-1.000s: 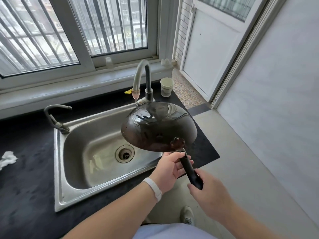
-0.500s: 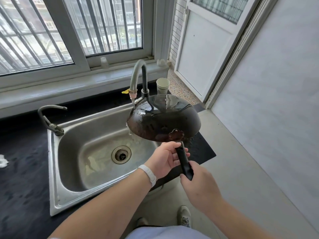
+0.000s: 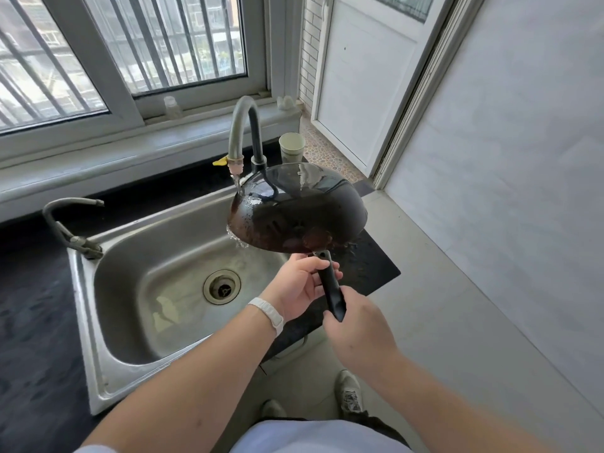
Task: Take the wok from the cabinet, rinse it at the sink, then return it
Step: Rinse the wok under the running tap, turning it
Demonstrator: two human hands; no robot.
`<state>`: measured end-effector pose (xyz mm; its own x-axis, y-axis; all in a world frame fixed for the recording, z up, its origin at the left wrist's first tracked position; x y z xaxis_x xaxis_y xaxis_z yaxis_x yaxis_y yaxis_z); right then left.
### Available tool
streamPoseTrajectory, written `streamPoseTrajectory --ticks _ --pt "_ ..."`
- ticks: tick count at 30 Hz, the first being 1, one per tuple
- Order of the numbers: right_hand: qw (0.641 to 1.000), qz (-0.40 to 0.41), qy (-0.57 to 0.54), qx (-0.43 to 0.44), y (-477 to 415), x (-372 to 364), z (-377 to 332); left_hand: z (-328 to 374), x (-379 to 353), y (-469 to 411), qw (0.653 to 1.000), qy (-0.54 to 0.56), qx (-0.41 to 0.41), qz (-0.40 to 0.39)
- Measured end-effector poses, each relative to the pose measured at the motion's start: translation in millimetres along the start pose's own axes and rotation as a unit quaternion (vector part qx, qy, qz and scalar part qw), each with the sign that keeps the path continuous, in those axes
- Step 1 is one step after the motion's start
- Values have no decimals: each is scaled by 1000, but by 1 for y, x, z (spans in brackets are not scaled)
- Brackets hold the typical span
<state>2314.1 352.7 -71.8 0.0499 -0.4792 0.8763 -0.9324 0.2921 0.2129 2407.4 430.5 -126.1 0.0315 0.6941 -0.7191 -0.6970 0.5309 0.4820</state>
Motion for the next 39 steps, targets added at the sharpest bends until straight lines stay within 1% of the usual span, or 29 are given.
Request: streamPoseTrajectory --ticks 6,16,29,39 --pt "1000 2 -16 -16 10 -12 -18 5 10 4 1000 -7 7 -29" --pt "994 2 -85 -75 20 -26 -48 22 11 13 995 -5 52 -88" --pt "988 2 -119 -100 23 -39 -84 44 32 16 993 -30 68 -88" --pt "987 -2 -126 -101 31 -41 -90 47 37 21 991 -32 73 -110"
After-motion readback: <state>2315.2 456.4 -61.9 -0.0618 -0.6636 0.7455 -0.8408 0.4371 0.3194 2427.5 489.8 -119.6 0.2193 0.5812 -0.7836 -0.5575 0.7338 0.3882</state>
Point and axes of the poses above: each hand's wrist, its own y-axis away from the middle knuckle, its own x-axis out of the back of the hand, z = x × y, the point moved 8 cm from there along -y, towards the middle knuckle, and after that the axes turned 13 degrees about y, right-handed, at the moved point
